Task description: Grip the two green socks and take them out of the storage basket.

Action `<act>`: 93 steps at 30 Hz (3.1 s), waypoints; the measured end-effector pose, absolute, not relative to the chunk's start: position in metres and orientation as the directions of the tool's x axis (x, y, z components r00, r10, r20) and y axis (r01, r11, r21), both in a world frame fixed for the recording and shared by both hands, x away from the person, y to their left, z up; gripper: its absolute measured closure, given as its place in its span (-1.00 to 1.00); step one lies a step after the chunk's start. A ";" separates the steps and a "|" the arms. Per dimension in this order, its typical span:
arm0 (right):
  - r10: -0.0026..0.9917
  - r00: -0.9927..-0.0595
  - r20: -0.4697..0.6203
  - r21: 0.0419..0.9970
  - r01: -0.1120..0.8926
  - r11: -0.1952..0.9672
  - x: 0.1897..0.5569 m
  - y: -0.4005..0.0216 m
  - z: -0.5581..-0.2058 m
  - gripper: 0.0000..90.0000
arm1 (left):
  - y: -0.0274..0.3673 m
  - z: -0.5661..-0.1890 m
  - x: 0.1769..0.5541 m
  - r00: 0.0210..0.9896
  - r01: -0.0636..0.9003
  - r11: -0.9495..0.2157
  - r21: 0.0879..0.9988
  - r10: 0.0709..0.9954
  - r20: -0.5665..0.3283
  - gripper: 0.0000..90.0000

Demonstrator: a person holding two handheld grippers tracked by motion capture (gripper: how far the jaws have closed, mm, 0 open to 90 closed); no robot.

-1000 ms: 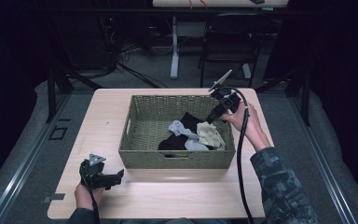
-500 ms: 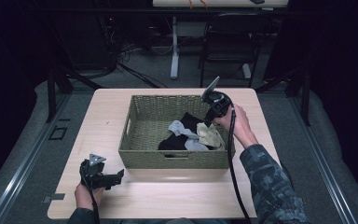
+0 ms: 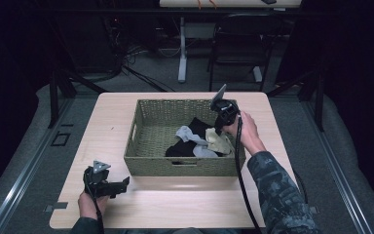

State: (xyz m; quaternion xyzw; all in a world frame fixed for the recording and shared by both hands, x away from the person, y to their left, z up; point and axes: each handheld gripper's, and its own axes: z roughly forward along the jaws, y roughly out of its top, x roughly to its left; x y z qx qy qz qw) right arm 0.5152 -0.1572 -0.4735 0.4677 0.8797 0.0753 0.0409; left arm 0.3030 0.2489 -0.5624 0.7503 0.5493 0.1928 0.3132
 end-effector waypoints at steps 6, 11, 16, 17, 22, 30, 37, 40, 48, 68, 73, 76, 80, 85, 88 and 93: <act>0.833 -0.553 0.010 0.147 0.825 0.546 0.514 -0.156 -0.478 0.73 | 0.249 -0.562 0.303 0.321 0.701 -0.200 0.684 0.946 -0.053 -1.00; 0.829 -0.558 0.037 0.152 0.823 0.548 0.511 -0.156 -0.475 0.91 | 0.249 -0.562 0.303 0.321 0.701 -0.199 0.685 0.945 -0.054 -1.00; 0.819 -0.571 0.053 0.183 0.812 0.554 0.508 -0.157 -0.464 0.92 | 0.249 -0.562 0.303 0.324 0.702 -0.202 0.682 0.945 -0.054 -1.00; 0.819 -0.571 0.053 0.183 0.812 0.554 0.508 -0.157 -0.464 0.92 | 0.249 -0.562 0.303 0.324 0.702 -0.202 0.682 0.945 -0.054 -1.00; 0.809 -0.585 0.060 0.191 0.802 0.566 0.505 -0.156 -0.450 0.92 | 0.249 -0.562 0.303 0.325 0.699 -0.201 0.686 0.944 -0.055 -1.00; 0.798 -0.600 0.066 0.218 0.789 0.575 0.501 -0.154 -0.429 0.92 | 0.248 -0.563 0.303 0.326 0.700 -0.201 0.686 0.944 -0.056 -1.00; 0.788 -0.611 0.073 0.238 0.778 0.581 0.497 -0.154 -0.405 0.92 | 0.248 -0.562 0.303 0.330 0.699 -0.206 0.685 0.942 -0.053 -1.00; 0.782 -0.618 0.078 0.241 0.773 0.587 0.496 -0.154 -0.397 0.92 | 0.248 -0.562 0.303 0.330 0.698 -0.205 0.686 0.942 -0.054 -1.00; 0.774 -0.630 0.072 0.249 0.762 0.597 0.498 -0.153 -0.379 0.92 | 0.248 -0.562 0.303 0.329 0.701 -0.202 0.684 0.943 -0.058 -1.00; 0.765 -0.637 0.092 0.272 0.756 0.596 0.497 -0.152 -0.346 0.92 | 0.248 -0.563 0.303 0.333 0.700 -0.205 0.684 0.941 -0.059 -1.00; 0.763 -0.641 0.085 0.276 0.751 0.600 0.497 -0.151 -0.338 0.91 | 0.248 -0.563 0.303 0.334 0.698 -0.203 0.687 0.940 -0.062 -1.00; 0.764 -0.640 0.081 0.283 0.750 0.598 0.497 -0.152 -0.330 0.91 | 0.248 -0.563 0.303 0.334 0.698 -0.203 0.687 0.940 -0.062 -1.00; 0.763 -0.643 0.070 0.297 0.744 0.599 0.495 -0.151 -0.322 0.91 | 0.247 -0.562 0.303 0.338 0.698 -0.207 0.685 0.939 -0.061 -1.00; 0.762 -0.645 0.065 0.291 0.742 0.604 0.495 -0.150 -0.317 0.91 | 0.247 -0.563 0.303 0.338 0.698 -0.205 0.686 0.939 -0.063 -1.00; 0.762 -0.644 0.062 0.295 0.741 0.603 0.495 -0.151 -0.313 0.91 | 0.247 -0.563 0.303 0.338 0.697 -0.205 0.687 0.939 -0.063 -1.00; 0.764 -0.643 0.046 0.302 0.738 0.603 0.495 -0.155 -0.304 0.91 | 0.247 -0.563 0.303 0.339 0.697 -0.204 0.688 0.939 -0.065 -1.00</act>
